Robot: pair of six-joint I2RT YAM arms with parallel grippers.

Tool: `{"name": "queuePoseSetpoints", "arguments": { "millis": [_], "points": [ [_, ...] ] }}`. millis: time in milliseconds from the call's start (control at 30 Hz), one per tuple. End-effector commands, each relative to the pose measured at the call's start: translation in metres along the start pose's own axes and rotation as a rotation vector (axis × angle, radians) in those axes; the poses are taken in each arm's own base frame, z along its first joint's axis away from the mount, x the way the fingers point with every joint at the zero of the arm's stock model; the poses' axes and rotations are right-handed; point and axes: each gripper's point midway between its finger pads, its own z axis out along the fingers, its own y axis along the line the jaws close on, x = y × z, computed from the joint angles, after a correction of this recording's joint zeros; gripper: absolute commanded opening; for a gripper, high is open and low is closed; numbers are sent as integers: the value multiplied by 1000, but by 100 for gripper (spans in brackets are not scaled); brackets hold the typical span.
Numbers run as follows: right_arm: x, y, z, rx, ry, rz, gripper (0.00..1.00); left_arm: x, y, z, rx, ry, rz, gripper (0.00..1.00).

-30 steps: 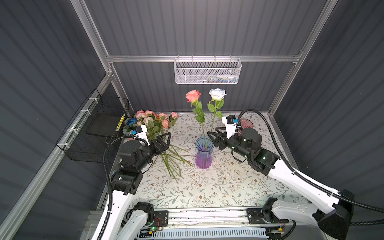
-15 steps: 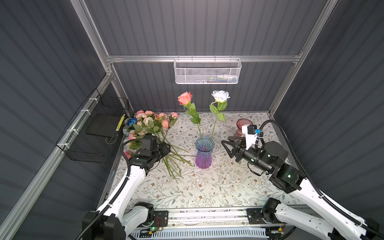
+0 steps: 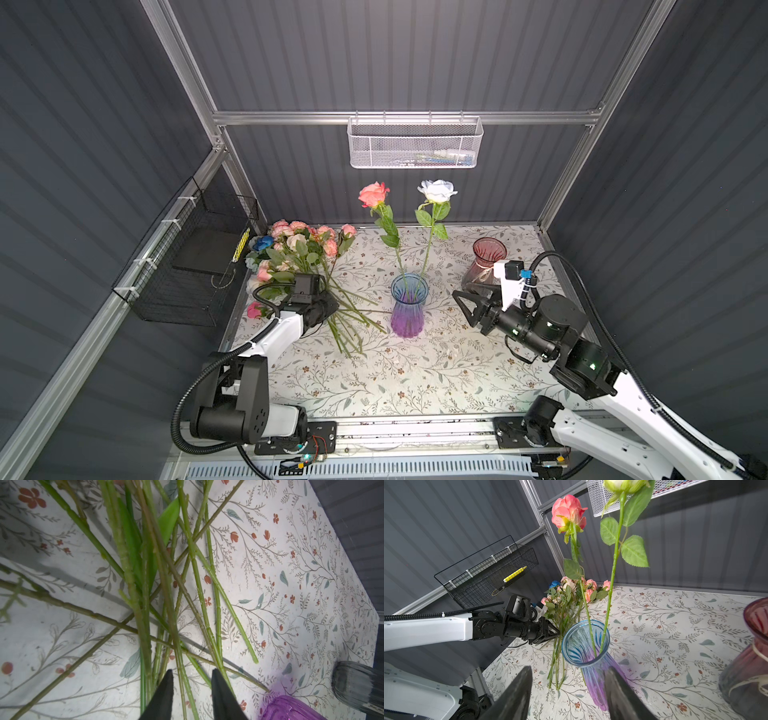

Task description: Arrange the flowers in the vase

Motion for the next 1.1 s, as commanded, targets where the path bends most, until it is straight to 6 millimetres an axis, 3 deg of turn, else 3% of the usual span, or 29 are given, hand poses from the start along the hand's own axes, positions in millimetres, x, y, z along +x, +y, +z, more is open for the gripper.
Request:
{"name": "queuePoseSetpoints", "arguments": {
  "millis": [0,400,567,633,767,1067],
  "points": [
    [1,-4,-3,22,-7,-16,58,-13,-3,5,-14,-37,38,31],
    [1,-6,-3,27,-6,-18,58,-15,7,25,-72,-29,72,21],
    [-1,-6,-3,30,-9,-21,58,-14,10,31,-91,-22,81,23],
    [-2,-6,-4,34,-11,-22,57,-16,9,31,-89,-28,84,17],
    [-3,-6,-5,36,-16,-24,57,-23,5,25,-77,-56,83,0],
    [-1,-7,-5,40,-13,-21,57,-38,-21,-15,20,-119,81,0]
  ]
}}
